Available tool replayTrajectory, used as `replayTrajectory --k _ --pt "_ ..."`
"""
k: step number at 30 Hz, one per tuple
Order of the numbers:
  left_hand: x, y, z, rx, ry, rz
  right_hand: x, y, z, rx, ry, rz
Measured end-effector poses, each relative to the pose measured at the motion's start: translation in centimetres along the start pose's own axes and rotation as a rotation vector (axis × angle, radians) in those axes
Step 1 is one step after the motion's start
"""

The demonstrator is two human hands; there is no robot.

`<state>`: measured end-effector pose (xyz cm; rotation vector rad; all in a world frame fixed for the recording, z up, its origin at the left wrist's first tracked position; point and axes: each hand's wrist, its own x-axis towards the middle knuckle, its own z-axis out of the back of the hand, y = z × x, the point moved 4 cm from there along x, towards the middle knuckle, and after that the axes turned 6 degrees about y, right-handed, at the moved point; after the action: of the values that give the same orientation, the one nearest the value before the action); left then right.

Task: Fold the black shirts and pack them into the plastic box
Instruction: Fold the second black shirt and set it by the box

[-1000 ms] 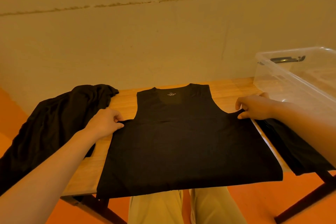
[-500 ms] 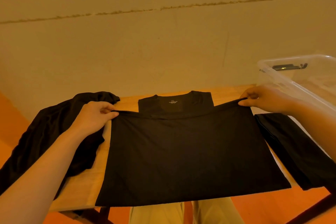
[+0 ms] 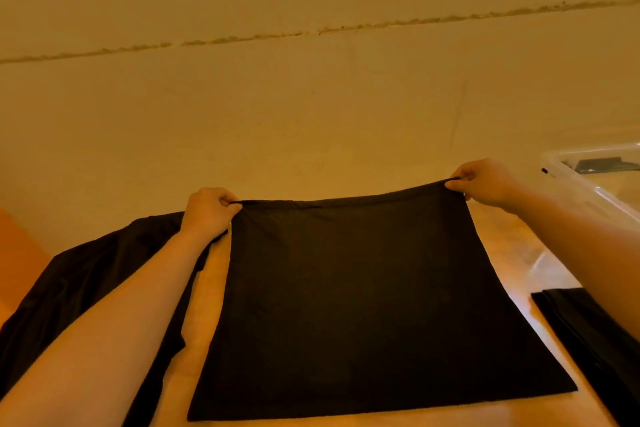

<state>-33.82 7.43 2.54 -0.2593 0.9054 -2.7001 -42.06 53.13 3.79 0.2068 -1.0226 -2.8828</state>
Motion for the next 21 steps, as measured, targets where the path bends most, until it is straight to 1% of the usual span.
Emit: replayTrajectory --k 4,7,9,11,13,15,17,19,21 --pt "2.2 2.7 -3.4 0.030 -0.017 0.070 3.1 -3.0 -2.9 -0.082 -0.047 -0.024" --pt "2.4 3.7 -5.1 0.073 -0.024 0.078 3.7 -4.7 -4.0 -0.191 -0.104 -0.027" --pt "2.0 3.6 -5.6 0.188 -0.096 0.024 3.2 -5.0 -4.4 -0.265 -0.164 -0.012" --pt "1.0 2.8 -6.1 0.290 -0.160 -0.089 2.5 -4.3 -5.0 -0.353 -0.244 0.059" --pt "-0.4 1.4 -7.1 0.363 -0.082 -0.208 1.5 -2.8 -6.3 -0.412 -0.265 0.187" --pt "-2.0 -0.6 -8.7 0.405 0.040 -0.310 0.1 -0.7 -8.2 -0.435 -0.184 0.291" --pt "-3.3 -2.7 -10.6 0.386 0.120 -0.401 -0.8 1.0 -10.4 -0.462 -0.071 0.334" --pt "-3.6 -3.9 -12.3 0.407 0.221 -0.398 -1.2 2.0 -12.3 -0.517 0.032 0.334" --pt "-3.4 -3.7 -13.3 0.469 0.346 -0.305 -1.0 1.8 -13.6 -0.561 0.129 0.275"
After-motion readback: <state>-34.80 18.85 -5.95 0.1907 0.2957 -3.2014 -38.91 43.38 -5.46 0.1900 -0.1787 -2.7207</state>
